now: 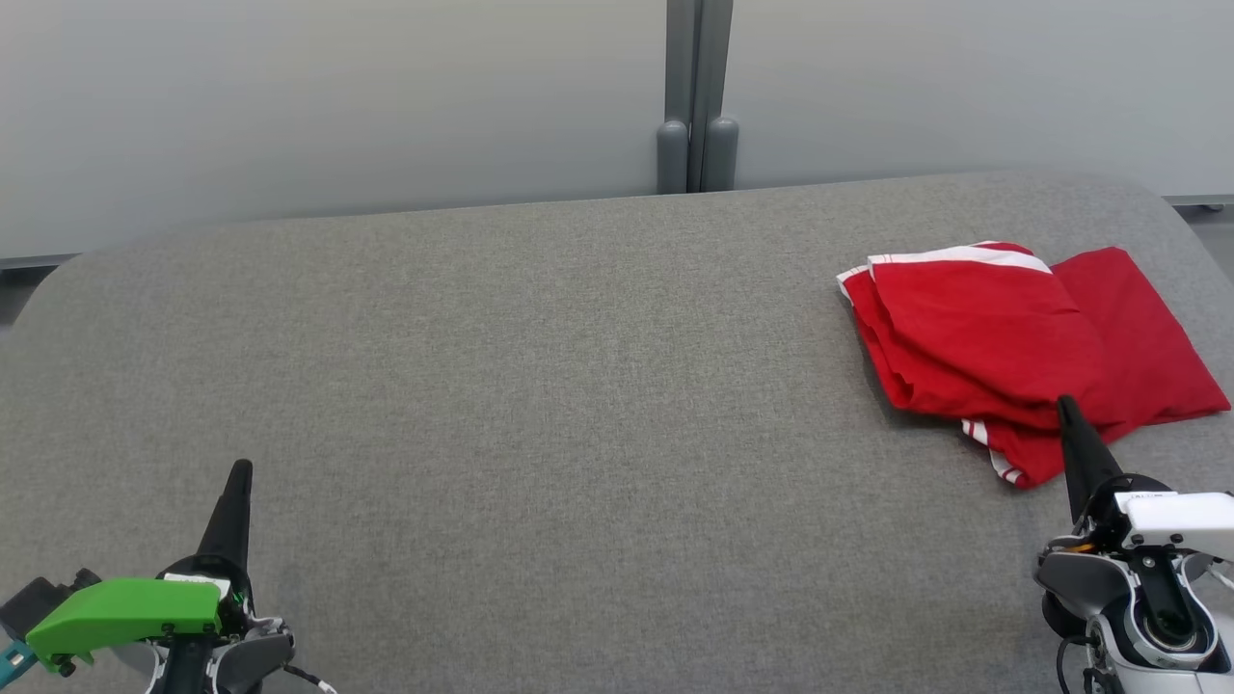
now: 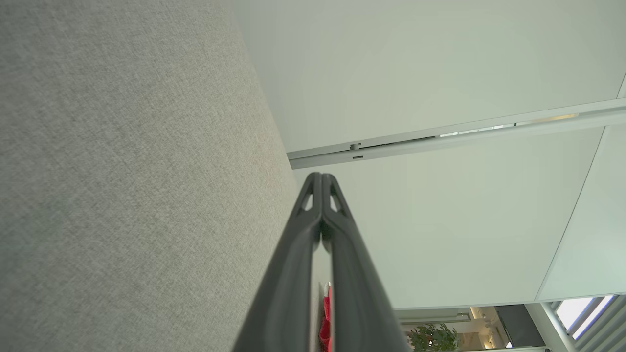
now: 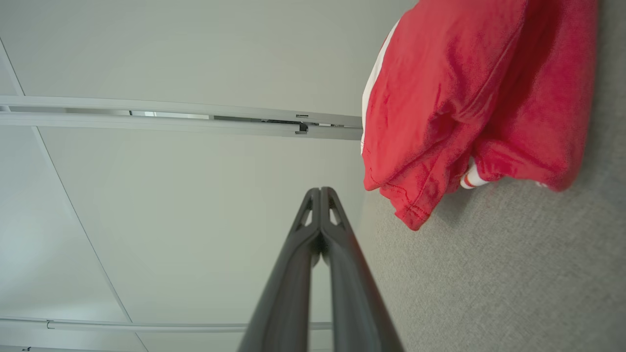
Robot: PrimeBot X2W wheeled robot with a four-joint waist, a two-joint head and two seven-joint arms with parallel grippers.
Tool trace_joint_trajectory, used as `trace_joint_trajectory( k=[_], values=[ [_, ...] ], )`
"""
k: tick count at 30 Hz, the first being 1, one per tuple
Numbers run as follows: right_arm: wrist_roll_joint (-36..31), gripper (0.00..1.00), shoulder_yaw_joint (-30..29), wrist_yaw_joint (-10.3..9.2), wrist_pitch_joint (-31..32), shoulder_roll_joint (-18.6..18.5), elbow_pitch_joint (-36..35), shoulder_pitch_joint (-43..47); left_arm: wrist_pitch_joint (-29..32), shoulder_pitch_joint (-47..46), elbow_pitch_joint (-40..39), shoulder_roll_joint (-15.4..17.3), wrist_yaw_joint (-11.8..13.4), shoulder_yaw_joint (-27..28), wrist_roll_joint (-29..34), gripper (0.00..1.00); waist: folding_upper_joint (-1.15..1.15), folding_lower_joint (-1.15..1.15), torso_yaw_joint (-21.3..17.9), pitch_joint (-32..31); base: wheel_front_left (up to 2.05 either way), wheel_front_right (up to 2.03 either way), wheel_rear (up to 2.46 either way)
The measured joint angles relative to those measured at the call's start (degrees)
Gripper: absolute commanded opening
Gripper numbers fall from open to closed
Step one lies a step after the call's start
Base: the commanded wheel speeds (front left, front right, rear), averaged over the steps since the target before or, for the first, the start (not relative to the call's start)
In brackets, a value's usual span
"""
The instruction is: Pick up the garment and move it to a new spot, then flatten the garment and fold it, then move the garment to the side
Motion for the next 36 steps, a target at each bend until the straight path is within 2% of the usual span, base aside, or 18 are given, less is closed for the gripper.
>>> trace_joint_trajectory(
  k=[9, 36],
  values=[
    [7.38, 0.0, -0.59, 0.75, 1.46, 0.19, 0.0, -1.13, 1.63, -0.62, -0.02, 0.0, 0.0, 0.16, -5.78, 0.0, 0.0, 0.0, -0.12, -0.1, 0.0, 0.0, 0.0],
    [7.62, 0.0, -0.45, 0.66, 1.44, 0.2, -0.77, -1.13, 1.62, -0.64, -0.74, -0.01, 0.24, 0.13, -6.66, 0.0, 0.0, 0.0, -0.12, -0.05, 0.0, 0.0, 0.0]
  ],
)
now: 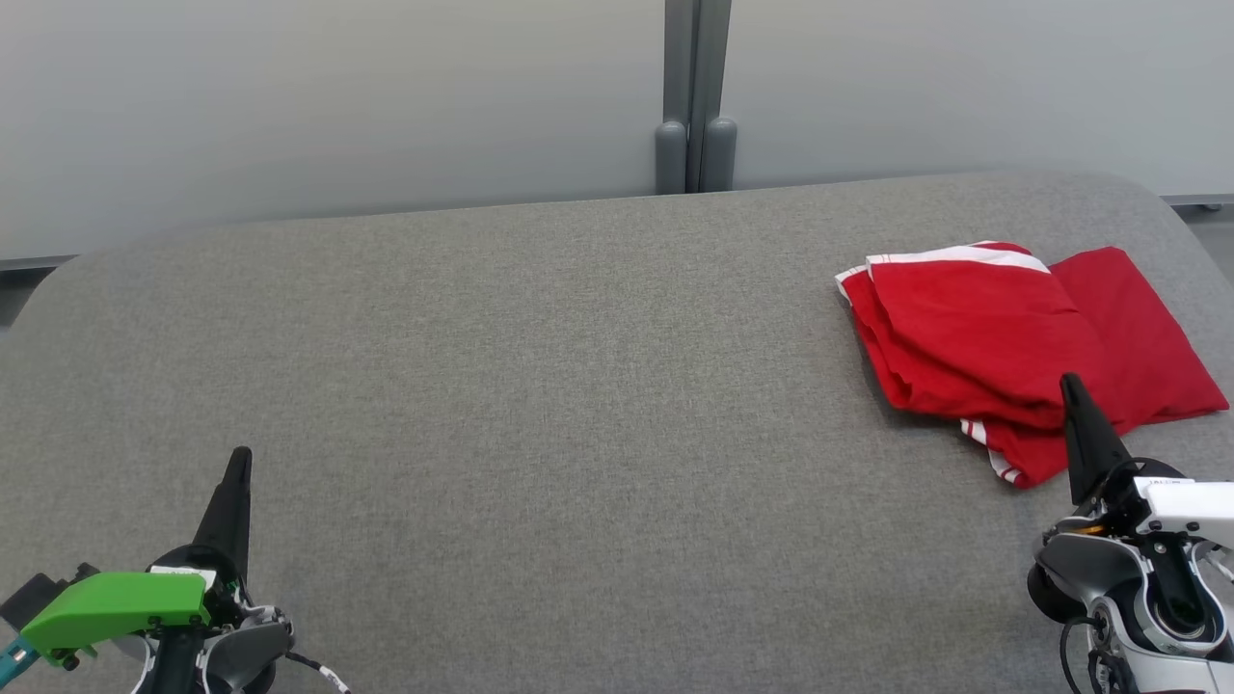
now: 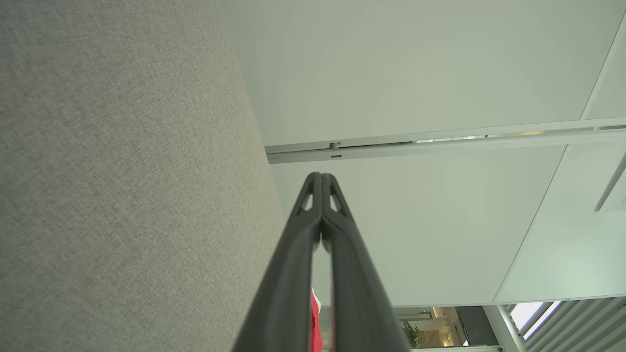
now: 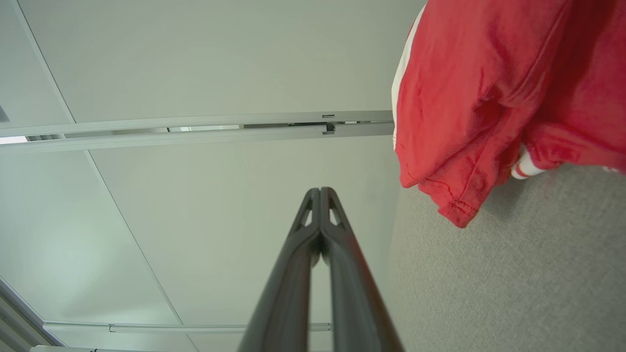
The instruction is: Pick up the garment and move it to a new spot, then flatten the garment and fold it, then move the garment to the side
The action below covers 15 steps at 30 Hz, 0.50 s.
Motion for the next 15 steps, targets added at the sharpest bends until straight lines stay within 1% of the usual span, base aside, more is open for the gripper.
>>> trace_joint_trajectory(
  k=[15],
  values=[
    [0.07, 0.0, 0.09, -0.08, -0.01, 0.0, -0.56, 0.01, -0.01, 0.0, -0.27, 0.0, 0.09, -0.03, 0.0, 0.0, 0.0, 0.0, 0.0, 0.02, 0.0, 0.0, 0.0]
  ],
)
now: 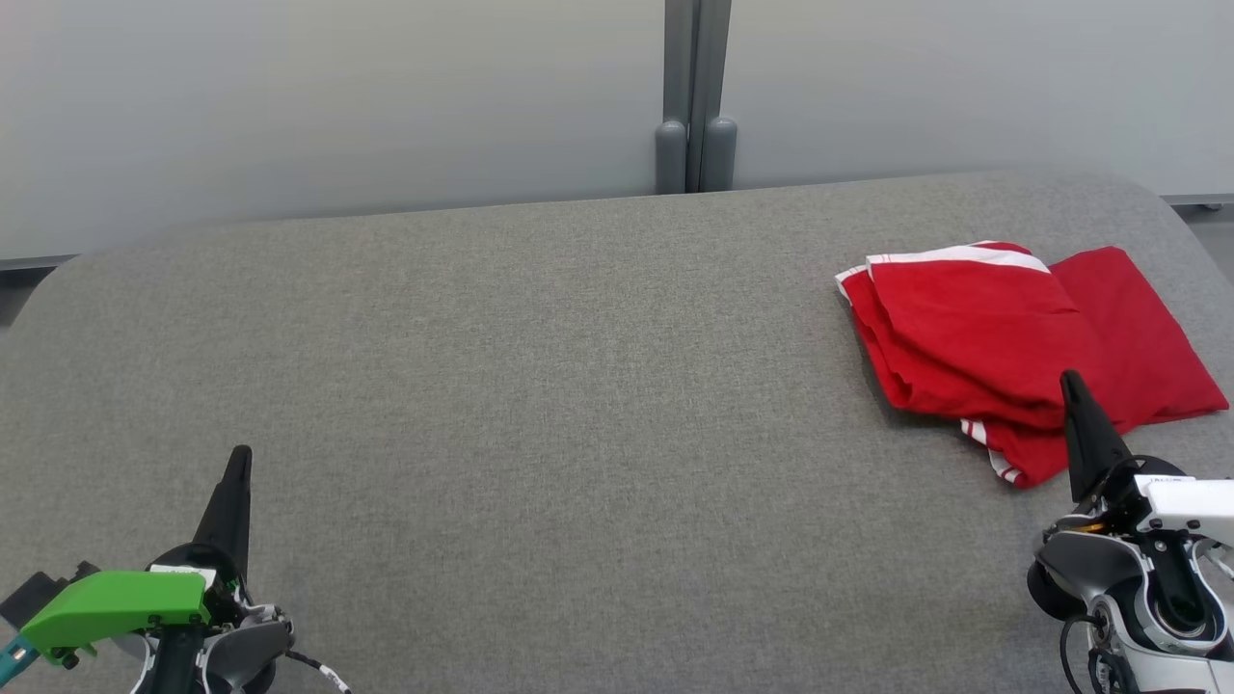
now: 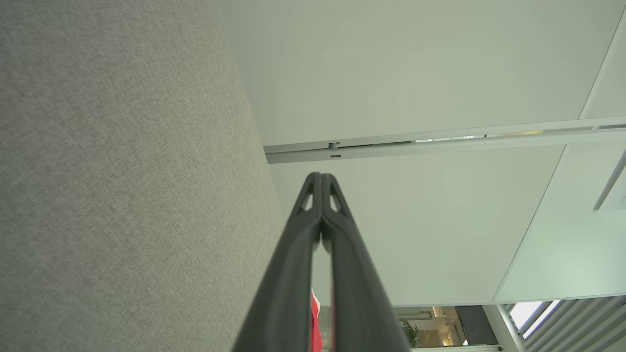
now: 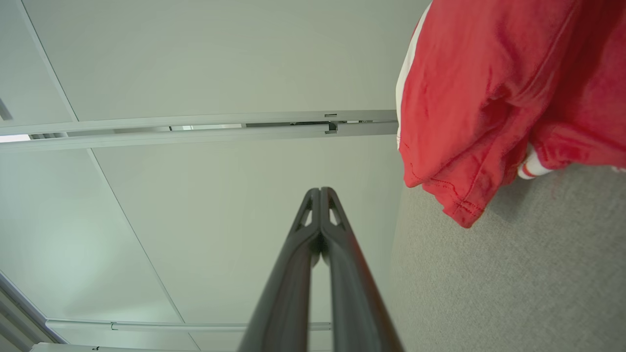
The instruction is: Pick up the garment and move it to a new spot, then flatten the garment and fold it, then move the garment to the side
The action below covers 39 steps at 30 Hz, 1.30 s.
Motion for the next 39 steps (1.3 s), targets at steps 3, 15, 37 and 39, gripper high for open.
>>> trace_joint_trajectory(
  k=[3, 15, 37, 39],
  values=[
    [0.0, 0.0, 0.03, -0.01, 0.0, 0.0, -0.12, 0.0, 0.0, 0.0, -0.04, 0.0, 0.0, -0.01, 0.0, 0.0, 0.0, 0.0, 0.0, 0.01, 0.0, 0.0, 0.0],
    [0.01, 0.0, 0.14, -0.43, -0.07, 0.01, -0.42, 0.02, -0.05, 0.01, -0.31, 0.0, 0.42, -0.04, -0.01, 0.0, 0.0, 0.0, 0.0, 0.02, 0.0, 0.0, 0.0],
    [0.02, 0.0, 0.27, -0.51, -0.16, 0.01, -0.9, 0.04, -0.07, 0.01, -0.9, 0.0, 0.44, -0.14, -0.01, 0.0, 0.0, 0.0, 0.0, 0.04, 0.0, 0.0, 0.0],
    [0.02, 0.0, 0.29, -0.52, -0.26, 0.01, -0.92, 0.04, -0.07, 0.01, -0.91, 0.0, 0.44, -0.15, -0.01, 0.0, 0.0, 0.0, 0.0, 0.04, 0.0, 0.0, 0.0]
  ],
)
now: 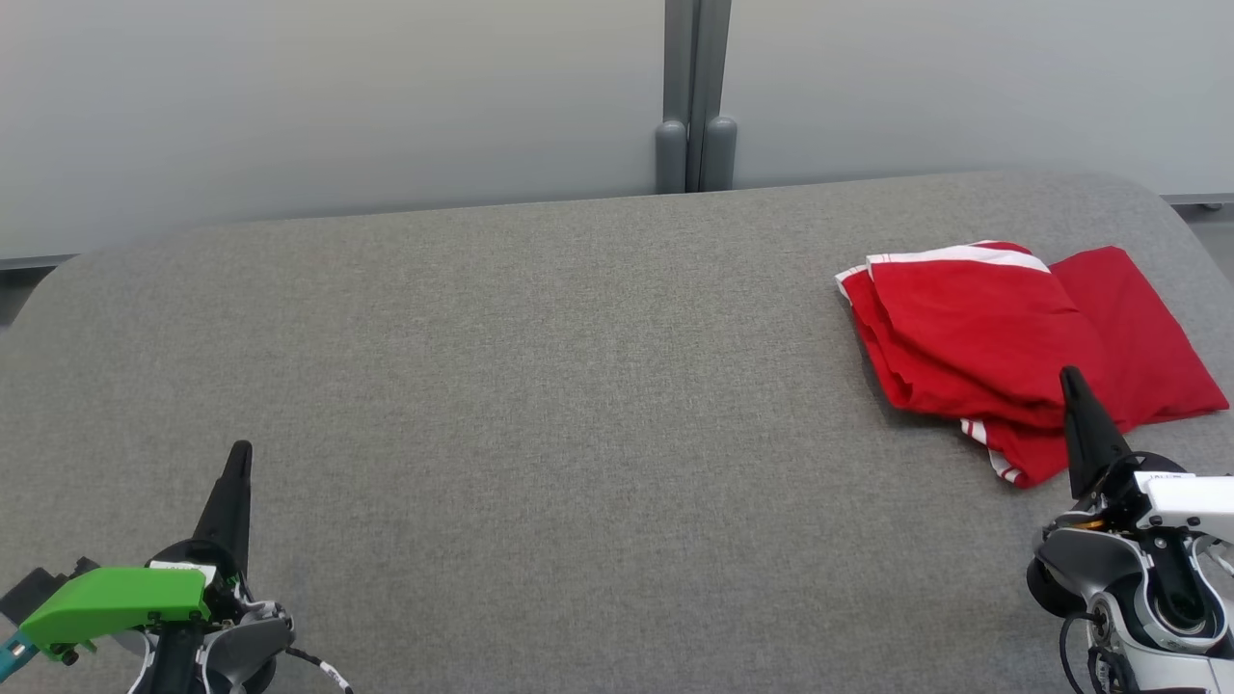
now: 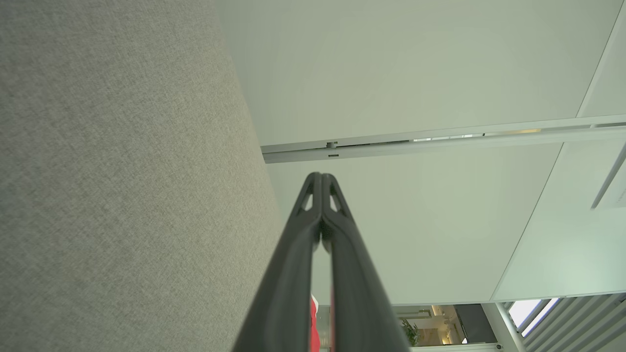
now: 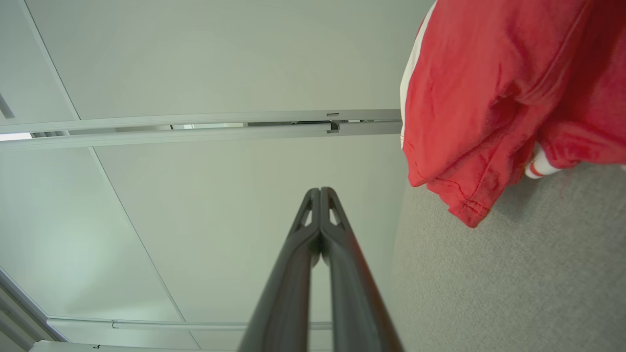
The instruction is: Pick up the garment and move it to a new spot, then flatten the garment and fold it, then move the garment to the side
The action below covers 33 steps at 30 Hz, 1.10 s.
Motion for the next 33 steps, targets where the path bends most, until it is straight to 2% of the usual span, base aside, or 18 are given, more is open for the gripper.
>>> trace_joint_trajectory(
  k=[33],
  values=[
    [0.0, 0.0, 0.1, -0.19, -0.08, 0.0, -0.27, 0.02, -0.01, 0.01, -0.33, 0.0, 0.05, -0.05, 0.0, 0.0, 0.0, 0.0, 0.0, 0.02, 0.0, 0.0, 0.0]
  ],
)
